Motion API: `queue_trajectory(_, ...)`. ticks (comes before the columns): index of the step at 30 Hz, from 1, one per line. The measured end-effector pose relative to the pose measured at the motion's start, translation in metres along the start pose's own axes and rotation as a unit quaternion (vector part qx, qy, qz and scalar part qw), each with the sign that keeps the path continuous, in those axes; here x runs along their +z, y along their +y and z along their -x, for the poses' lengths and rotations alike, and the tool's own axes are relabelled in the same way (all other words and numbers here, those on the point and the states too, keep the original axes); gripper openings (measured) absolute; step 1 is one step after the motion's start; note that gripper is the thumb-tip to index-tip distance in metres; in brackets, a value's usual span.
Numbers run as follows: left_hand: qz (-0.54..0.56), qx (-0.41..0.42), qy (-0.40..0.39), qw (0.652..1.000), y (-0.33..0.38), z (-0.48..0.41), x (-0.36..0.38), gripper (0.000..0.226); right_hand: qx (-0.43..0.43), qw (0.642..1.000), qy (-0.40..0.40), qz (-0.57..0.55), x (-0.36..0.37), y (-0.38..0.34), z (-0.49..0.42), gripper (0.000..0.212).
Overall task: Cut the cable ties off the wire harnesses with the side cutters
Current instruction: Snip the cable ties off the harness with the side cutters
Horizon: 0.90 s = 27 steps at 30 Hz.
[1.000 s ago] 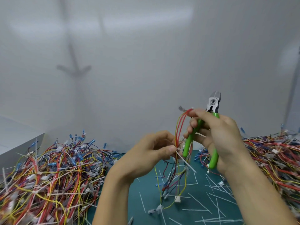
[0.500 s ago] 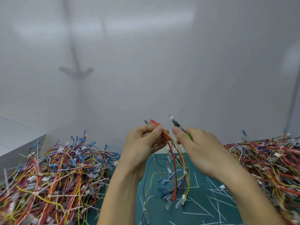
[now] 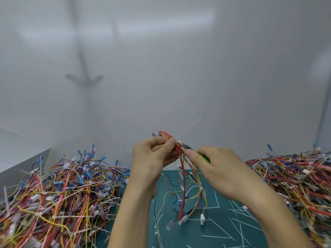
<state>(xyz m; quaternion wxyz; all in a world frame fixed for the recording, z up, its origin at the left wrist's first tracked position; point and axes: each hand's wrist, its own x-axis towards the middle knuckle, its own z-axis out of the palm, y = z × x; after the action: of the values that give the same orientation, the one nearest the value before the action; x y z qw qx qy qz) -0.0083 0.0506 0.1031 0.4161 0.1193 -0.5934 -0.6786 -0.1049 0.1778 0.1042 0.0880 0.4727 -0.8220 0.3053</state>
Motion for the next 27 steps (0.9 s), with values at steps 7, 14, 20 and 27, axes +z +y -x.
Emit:
queue_trajectory(7, -0.022, 0.011, 0.002, 1.0, -0.002, 0.0, 0.0005, 0.011, -0.003, 1.0, 0.001, 0.002, -0.002, 0.0029, 0.0007, 0.07)
queue_trajectory(14, -0.038, 0.026, -0.008, 0.999, -0.0032, -0.0014, -0.0008, 0.007, -0.005, 1.0, -0.001, 0.004, -0.0033, 0.0036, 0.0012, 0.079)
queue_trajectory(20, -0.024, 0.04, -0.023, 0.999, -0.0023, -0.0017, -0.0026, 0.002, -0.012, 1.0, -0.007, -0.015, -0.0066, 0.0006, 0.0024, 0.08)
queue_trajectory(27, -0.029, 0.056, -0.034, 0.997, -0.0028, -0.0029, -0.0036, 0.005, -0.003, 0.999, -0.028, -0.044, -0.0091, 0.0044, 0.0005, 0.072)
